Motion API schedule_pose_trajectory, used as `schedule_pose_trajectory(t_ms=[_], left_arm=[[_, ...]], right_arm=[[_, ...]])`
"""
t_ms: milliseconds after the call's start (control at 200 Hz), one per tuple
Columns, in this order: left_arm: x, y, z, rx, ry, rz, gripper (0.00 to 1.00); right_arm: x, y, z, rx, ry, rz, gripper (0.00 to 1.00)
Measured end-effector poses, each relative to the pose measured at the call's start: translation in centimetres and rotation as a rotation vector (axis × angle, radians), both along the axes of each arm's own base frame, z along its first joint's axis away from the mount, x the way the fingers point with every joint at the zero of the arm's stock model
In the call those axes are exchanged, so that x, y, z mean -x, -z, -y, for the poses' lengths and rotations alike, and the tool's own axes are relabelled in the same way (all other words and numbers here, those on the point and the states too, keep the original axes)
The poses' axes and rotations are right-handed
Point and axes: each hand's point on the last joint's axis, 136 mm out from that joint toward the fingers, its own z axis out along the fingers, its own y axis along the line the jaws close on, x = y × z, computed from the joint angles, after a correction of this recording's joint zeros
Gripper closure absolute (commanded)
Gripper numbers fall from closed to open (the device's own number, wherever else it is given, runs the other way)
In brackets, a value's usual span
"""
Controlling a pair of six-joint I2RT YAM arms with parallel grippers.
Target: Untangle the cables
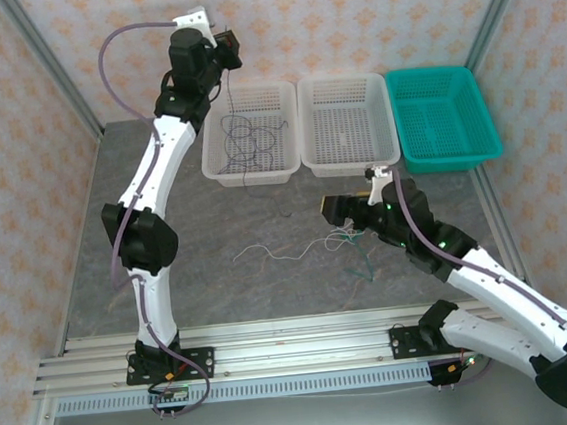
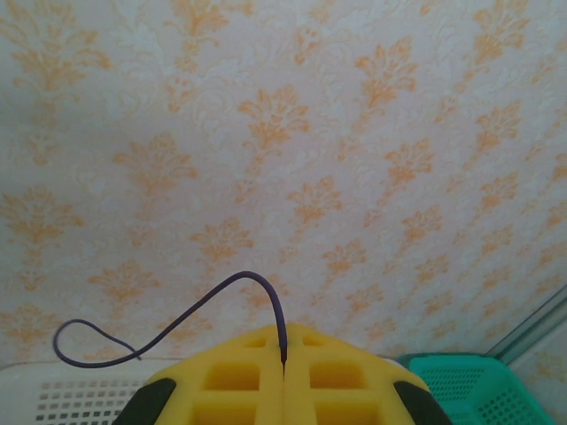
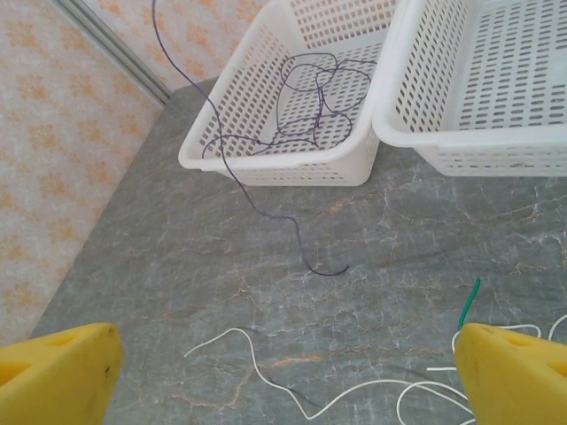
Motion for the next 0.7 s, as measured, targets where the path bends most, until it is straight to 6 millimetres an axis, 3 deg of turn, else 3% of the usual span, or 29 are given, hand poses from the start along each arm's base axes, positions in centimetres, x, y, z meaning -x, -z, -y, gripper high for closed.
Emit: schedule_pose_trajectory(t_ms=[100, 205, 340, 480, 591, 701], left_arm=[[1.1, -1.8, 0.2, 0.031, 0.022, 0.013, 1.0], [3.2, -4.4, 0.5, 0.059, 0.048, 0.037, 1.0], [7.5, -9.9, 0.8, 0.103, 0.096, 0.113, 1.0], [12.8, -14.9, 1.2, 0.14, 0.15, 0.197, 1.0], [15.9, -16.6, 1.8, 0.149, 0.19, 0.227, 1.0], [17.4, -16.7, 2.4, 0.149, 0.215, 0.225, 1.0]], right_arm=[[-0.4, 0.2, -0.6, 0.005, -0.017, 0.004, 0.05], [-1.2, -1.0, -1.9, -0.032, -0.056, 0.063, 0.06], [-2.8, -1.9, -4.3, -0.075, -0.118, 0.131, 0.05], [-4.7, -0.5, -7.3, -0.082, -0.199, 0.165, 0.02], [-6.1, 0.7, -9.5, -0.067, -0.254, 0.21, 0.01], [-7.7, 1.1, -11.9, -0.05, -0.3, 0.264, 0.01]])
